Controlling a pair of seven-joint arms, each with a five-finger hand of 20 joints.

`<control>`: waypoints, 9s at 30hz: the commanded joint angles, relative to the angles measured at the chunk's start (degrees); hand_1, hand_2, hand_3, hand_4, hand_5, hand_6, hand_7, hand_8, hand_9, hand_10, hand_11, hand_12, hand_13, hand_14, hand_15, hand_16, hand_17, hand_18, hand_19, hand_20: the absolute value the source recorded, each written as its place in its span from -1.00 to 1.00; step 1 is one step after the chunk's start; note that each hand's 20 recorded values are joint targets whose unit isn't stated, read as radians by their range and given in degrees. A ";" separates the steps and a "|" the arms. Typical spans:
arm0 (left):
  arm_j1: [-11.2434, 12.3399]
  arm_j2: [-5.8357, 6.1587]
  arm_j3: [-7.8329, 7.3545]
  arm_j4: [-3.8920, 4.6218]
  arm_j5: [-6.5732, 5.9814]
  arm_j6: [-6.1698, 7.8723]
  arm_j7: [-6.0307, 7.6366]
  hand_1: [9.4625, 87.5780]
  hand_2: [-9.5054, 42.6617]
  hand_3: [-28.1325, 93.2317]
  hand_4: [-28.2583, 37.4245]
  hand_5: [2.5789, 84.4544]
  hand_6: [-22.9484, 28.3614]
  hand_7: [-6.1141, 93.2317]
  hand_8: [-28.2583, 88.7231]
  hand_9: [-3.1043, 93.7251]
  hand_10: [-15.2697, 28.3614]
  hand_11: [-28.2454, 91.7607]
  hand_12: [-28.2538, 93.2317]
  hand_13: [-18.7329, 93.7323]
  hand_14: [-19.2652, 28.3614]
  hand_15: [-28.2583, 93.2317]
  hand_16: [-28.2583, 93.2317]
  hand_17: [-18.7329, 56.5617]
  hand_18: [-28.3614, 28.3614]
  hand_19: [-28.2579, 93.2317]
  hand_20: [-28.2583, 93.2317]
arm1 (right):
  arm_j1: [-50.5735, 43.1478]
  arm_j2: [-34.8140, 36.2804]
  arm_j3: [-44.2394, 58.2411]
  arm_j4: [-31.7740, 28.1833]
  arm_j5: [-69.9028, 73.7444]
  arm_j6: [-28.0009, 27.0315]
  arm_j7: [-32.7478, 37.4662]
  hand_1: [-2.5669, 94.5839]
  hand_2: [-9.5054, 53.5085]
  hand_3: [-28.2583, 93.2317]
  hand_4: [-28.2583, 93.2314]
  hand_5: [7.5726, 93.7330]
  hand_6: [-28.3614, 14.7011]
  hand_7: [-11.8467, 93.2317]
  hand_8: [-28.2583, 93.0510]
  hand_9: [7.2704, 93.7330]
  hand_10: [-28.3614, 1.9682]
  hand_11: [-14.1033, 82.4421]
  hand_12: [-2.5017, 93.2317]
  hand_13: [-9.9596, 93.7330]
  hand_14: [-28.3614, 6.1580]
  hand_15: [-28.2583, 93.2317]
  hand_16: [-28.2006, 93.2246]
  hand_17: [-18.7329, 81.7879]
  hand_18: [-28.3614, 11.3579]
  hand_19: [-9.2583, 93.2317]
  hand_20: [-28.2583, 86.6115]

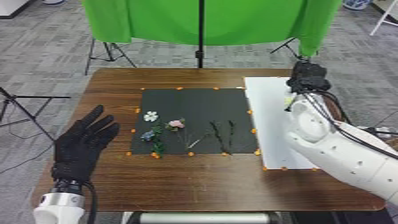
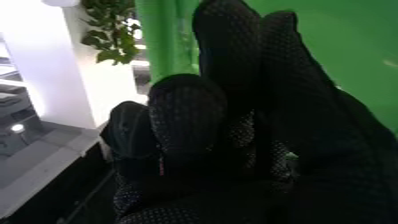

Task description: Arrange flowers

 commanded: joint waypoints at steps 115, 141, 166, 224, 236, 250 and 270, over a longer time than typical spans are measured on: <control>0.09 0.27 0.42 -0.38 0.15 1.12 -0.88 -0.63 -0.40 0.79 -0.85 -0.08 0.33 -0.64 -0.66 -0.19 0.66 -0.10 -0.35 -0.20 1.00 0.34 -0.68 -0.71 0.95 0.38 -0.19 | 1.32 2.95 6.93 -5.27 8.10 -15.32 -4.04 -0.28 -1.00 0.74 -1.00 0.01 0.18 -0.53 -0.73 0.10 -0.41 -0.26 -0.67 0.15 -0.26 0.70 -0.37 -0.15 -0.82 0.95 0.42; -1.25 0.97 1.37 0.55 -0.32 1.18 -0.31 -0.63 -0.40 0.79 -0.85 -0.08 0.33 -0.64 -0.66 -0.20 0.65 -0.10 -0.35 -0.20 0.99 0.34 -0.68 -0.72 0.95 0.39 -0.19 | -5.07 -6.79 15.94 11.02 15.40 -33.27 2.55 -0.27 -1.00 0.76 -1.00 -0.13 0.38 -0.50 -0.75 -0.05 -0.47 -0.42 -0.68 0.14 -0.29 0.60 -0.47 -0.16 -0.85 0.90 0.35; -0.16 1.05 0.81 -0.14 -0.59 1.86 0.66 -0.63 -0.41 0.79 -0.84 -0.08 0.33 -0.64 -0.66 -0.20 0.65 -0.10 -0.35 -0.20 1.00 0.34 -0.68 -0.72 0.95 0.38 -0.19 | -11.91 -4.31 14.96 -11.55 4.03 -12.04 -16.10 0.30 -1.00 0.61 -1.00 0.91 0.34 -0.45 -0.47 1.00 0.44 -0.31 -0.37 0.88 0.50 0.33 -0.08 0.25 -0.62 1.00 0.31; -0.33 1.24 0.65 -0.19 -0.09 1.32 0.20 -0.63 -0.40 0.79 -0.84 -0.07 0.34 -0.65 -0.66 -0.19 0.66 -0.10 -0.35 -0.20 1.00 0.34 -0.68 -0.72 0.94 0.38 -0.19 | 5.78 -0.43 0.62 6.28 9.27 -13.83 -8.61 -0.25 -1.00 0.79 -1.00 0.10 0.28 -0.48 -0.75 0.18 -0.12 -0.24 -0.66 0.25 -0.04 0.63 -0.36 -0.15 -0.69 0.91 0.34; -0.56 1.03 1.15 -0.08 -0.33 1.42 0.33 -0.63 -0.40 0.79 -0.84 -0.07 0.34 -0.65 -0.66 -0.20 0.66 -0.10 -0.35 -0.20 1.00 0.34 -0.68 -0.72 0.94 0.38 -0.19 | 2.07 -7.31 6.76 11.88 5.97 -28.16 -9.81 -0.26 -1.00 0.80 -1.00 -0.06 0.43 -0.49 -0.75 0.08 -0.13 -0.31 -0.67 0.18 -0.06 0.64 -0.39 -0.23 -0.69 0.88 0.36; -1.12 0.62 1.08 0.29 0.07 0.26 -0.25 -0.63 -0.40 0.79 -0.84 -0.07 0.34 -0.65 -0.66 -0.20 0.66 -0.10 -0.35 -0.20 1.00 0.34 -0.68 -0.72 0.95 0.38 -0.19 | -1.85 -7.63 10.33 13.61 3.00 -34.70 -8.37 -0.17 -1.00 0.76 -1.00 0.16 0.60 -0.48 -0.76 0.34 0.19 -0.39 -0.68 0.39 0.14 0.50 -0.38 -0.15 -0.71 0.87 0.36; 0.72 0.90 0.06 -0.57 -0.43 1.36 0.98 -0.63 -0.40 0.79 -0.84 -0.06 0.34 -0.65 -0.66 -0.20 0.66 -0.10 -0.35 -0.20 1.00 0.34 -0.68 -0.72 0.95 0.38 -0.19 | -3.82 -0.26 6.67 -2.07 3.24 -6.00 -10.19 0.39 -1.00 0.42 -1.00 0.96 0.42 -0.48 -0.49 1.00 0.60 -0.30 -0.38 0.88 0.60 0.39 -0.15 0.17 -0.56 1.00 0.31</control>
